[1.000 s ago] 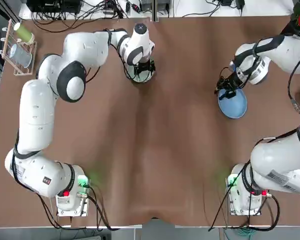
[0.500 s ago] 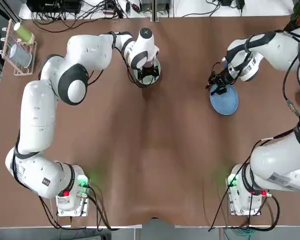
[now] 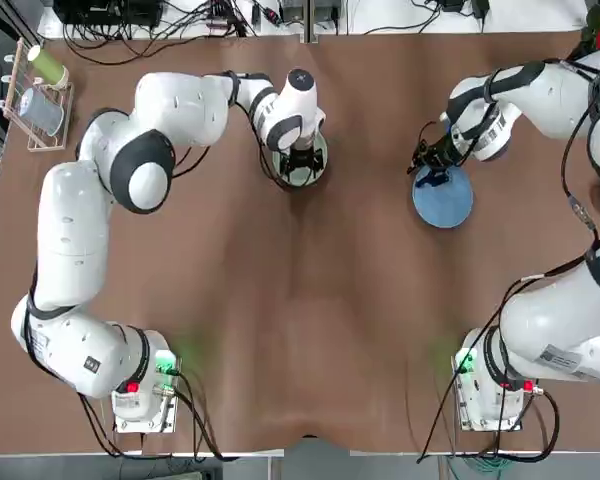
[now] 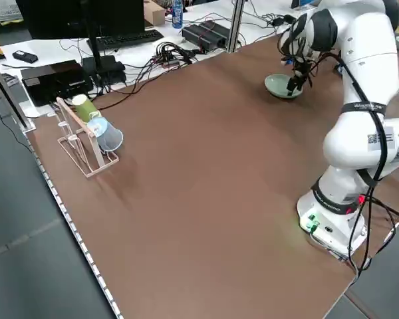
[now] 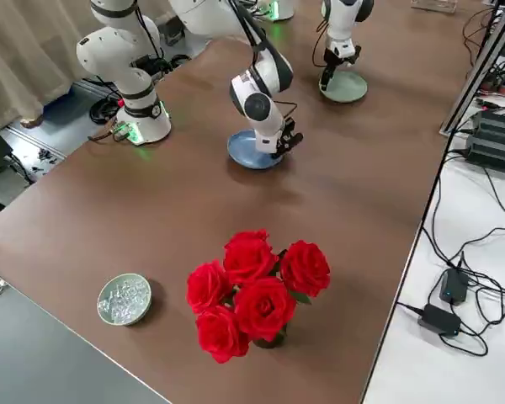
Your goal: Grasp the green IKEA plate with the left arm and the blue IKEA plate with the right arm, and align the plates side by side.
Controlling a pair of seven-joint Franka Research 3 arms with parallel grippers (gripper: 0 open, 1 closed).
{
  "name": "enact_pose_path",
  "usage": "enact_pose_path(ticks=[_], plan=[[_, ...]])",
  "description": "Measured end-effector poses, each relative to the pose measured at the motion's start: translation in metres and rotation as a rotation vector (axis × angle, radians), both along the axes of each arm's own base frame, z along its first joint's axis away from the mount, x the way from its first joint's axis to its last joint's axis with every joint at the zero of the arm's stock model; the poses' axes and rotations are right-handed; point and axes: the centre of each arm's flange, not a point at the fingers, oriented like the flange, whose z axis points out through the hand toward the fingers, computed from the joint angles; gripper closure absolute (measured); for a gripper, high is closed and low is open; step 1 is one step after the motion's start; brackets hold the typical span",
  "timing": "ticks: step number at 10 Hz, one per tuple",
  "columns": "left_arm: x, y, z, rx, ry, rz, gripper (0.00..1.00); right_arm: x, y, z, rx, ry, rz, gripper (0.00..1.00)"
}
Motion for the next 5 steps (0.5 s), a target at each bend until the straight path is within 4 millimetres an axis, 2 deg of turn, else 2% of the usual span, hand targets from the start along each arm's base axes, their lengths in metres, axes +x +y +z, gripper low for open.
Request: enact_pose_path(ticks=[2, 5], plan=[[-0.005, -0.006, 0.005, -0.01, 0.001, -0.005, 0.0, 0.002, 0.011, 0.002, 0.018, -0.001, -0.015, 0.44], [0.0, -0.011, 0.019, -0.03, -0.019, -0.003, 0.0, 0.006, 0.047, 0.008, 0.058, -0.007, -0.022, 0.44]])
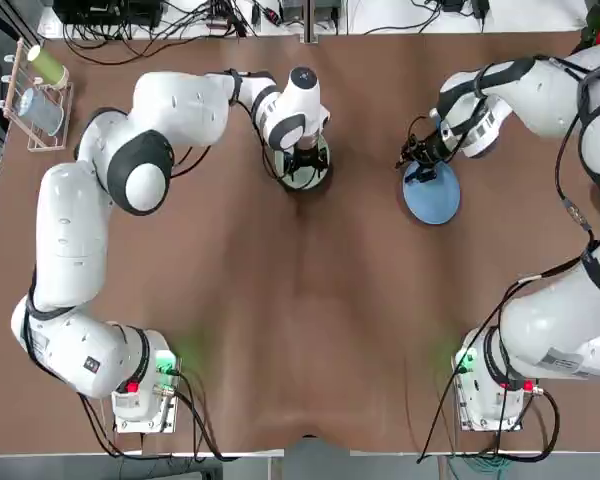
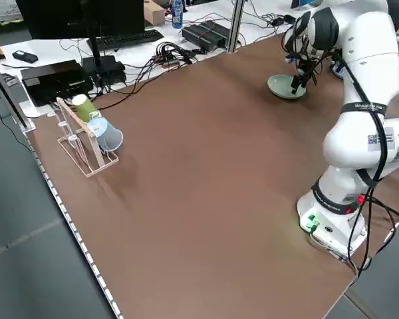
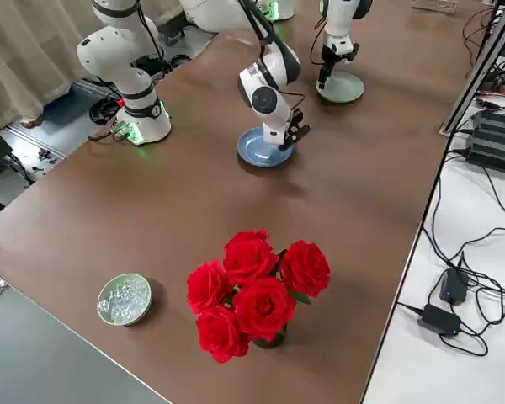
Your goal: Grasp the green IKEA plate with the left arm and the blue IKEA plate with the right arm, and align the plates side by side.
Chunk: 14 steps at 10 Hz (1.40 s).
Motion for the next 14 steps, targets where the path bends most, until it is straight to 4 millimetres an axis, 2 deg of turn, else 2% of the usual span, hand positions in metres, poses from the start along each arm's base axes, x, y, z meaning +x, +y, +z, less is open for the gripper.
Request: enact_pose_path(ticks=[1, 3, 7, 10, 14], plan=[[0.0, -0.004, 0.005, -0.01, -0.007, -0.002, 0.0, 0.002, 0.007, 0.001, 0.006, -0.003, 0.002, 0.44], [-0.008, -0.014, 0.008, -0.019, -0.001, -0.012, 0.0, 0.003, 0.008, 0.001, 0.008, -0.005, -0.002, 0.44], [-0.033, -0.025, -0.004, -0.001, 0.021, -0.042, 0.0, 0.005, 0.007, 0.0, 0.01, -0.005, -0.007, 0.44], [-0.035, -0.027, -0.004, -0.001, 0.021, -0.045, 0.0, 0.006, 0.005, -0.002, 0.011, -0.009, -0.005, 0.44], [-0.049, -0.038, -0.004, 0.0, 0.021, -0.07, 0.0, 0.006, 0.002, -0.007, 0.01, -0.013, 0.0, 0.44]])
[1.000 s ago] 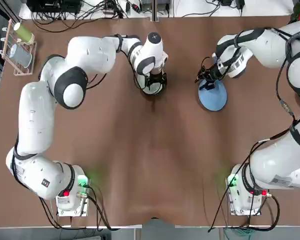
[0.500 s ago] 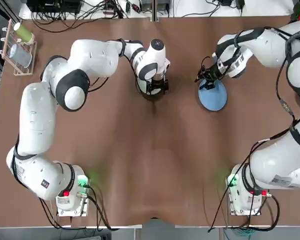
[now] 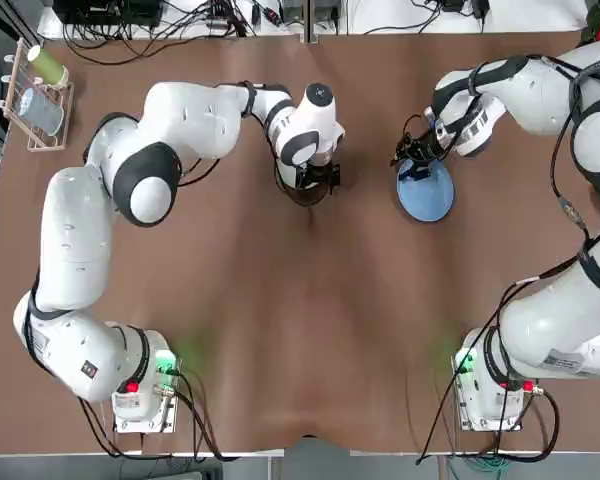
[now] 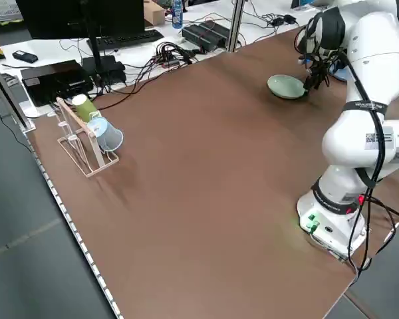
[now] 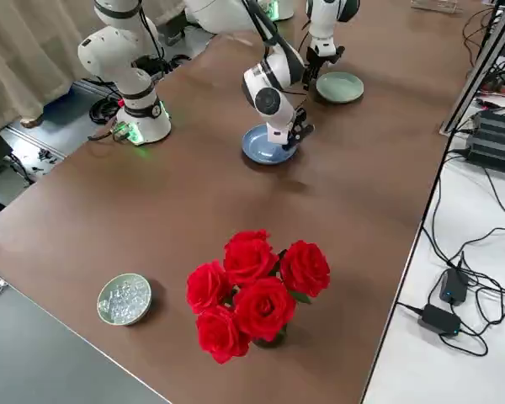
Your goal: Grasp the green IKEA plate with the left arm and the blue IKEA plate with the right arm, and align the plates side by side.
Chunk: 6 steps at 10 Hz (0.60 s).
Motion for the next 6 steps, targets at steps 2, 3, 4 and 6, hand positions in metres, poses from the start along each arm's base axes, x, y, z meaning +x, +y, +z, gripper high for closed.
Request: enact_pose_path(ticks=[2, 3, 4, 6], plan=[[0.005, 0.002, 0.002, -0.003, -0.005, 0.007, 0.0, 0.001, -0.001, 0.0, 0.0, -0.006, 0.005, 0.44], [0.009, 0.003, 0.004, -0.006, -0.009, 0.014, 0.0, 0.001, 0.0, 0.0, 0.001, -0.008, 0.006, 0.44], [0.014, 0.005, 0.007, -0.009, -0.014, 0.02, 0.0, 0.003, 0.001, 0.001, 0.004, -0.011, 0.004, 0.44], [0.018, 0.007, 0.015, -0.014, -0.024, 0.025, 0.0, 0.009, 0.004, -0.003, 0.005, -0.017, -0.004, 0.44]])
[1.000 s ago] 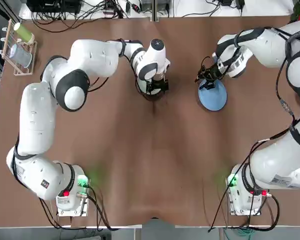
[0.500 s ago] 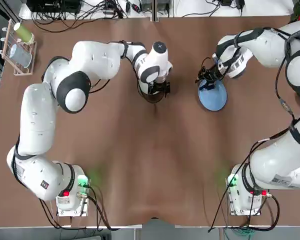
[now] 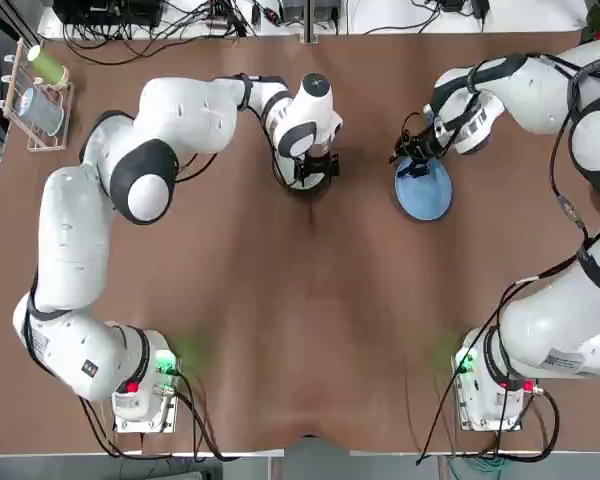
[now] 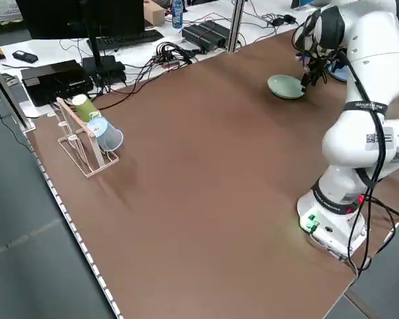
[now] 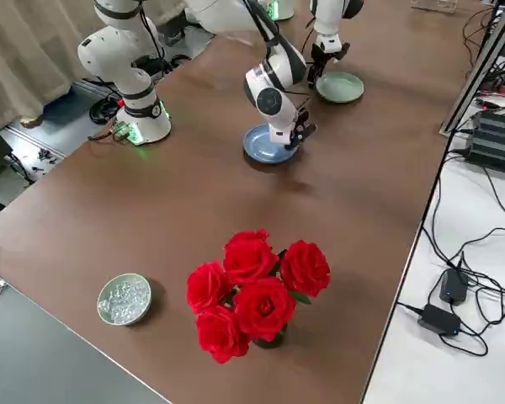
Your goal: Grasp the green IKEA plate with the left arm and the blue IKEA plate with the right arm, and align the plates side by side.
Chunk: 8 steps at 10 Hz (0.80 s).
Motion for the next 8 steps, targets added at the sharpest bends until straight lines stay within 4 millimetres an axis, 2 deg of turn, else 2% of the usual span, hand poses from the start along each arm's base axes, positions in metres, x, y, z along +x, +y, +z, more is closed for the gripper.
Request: enact_pose_path(ticks=[2, 3, 4, 6, 8], plan=[[0.004, 0.005, 0.013, 0.026, -0.001, 0.004, 0.0, 0.003, 0.003, -0.009, -0.001, 0.003, -0.015, 0.44], [0.01, 0.014, 0.03, 0.052, -0.004, 0.014, 0.0, 0.005, 0.005, -0.009, 0.004, 0.002, -0.02, 0.44], [0.021, 0.025, 0.056, 0.072, -0.019, 0.031, 0.0, 0.006, 0.009, -0.007, 0.01, -0.002, -0.023, 0.44], [0.047, 0.062, 0.121, 0.117, -0.054, 0.088, 0.0, 0.011, 0.022, -0.002, 0.028, -0.011, -0.034, 0.44], [0.068, 0.098, 0.177, 0.129, -0.099, 0.131, 0.0, 0.012, 0.042, 0.0, 0.049, -0.013, -0.043, 0.44]])
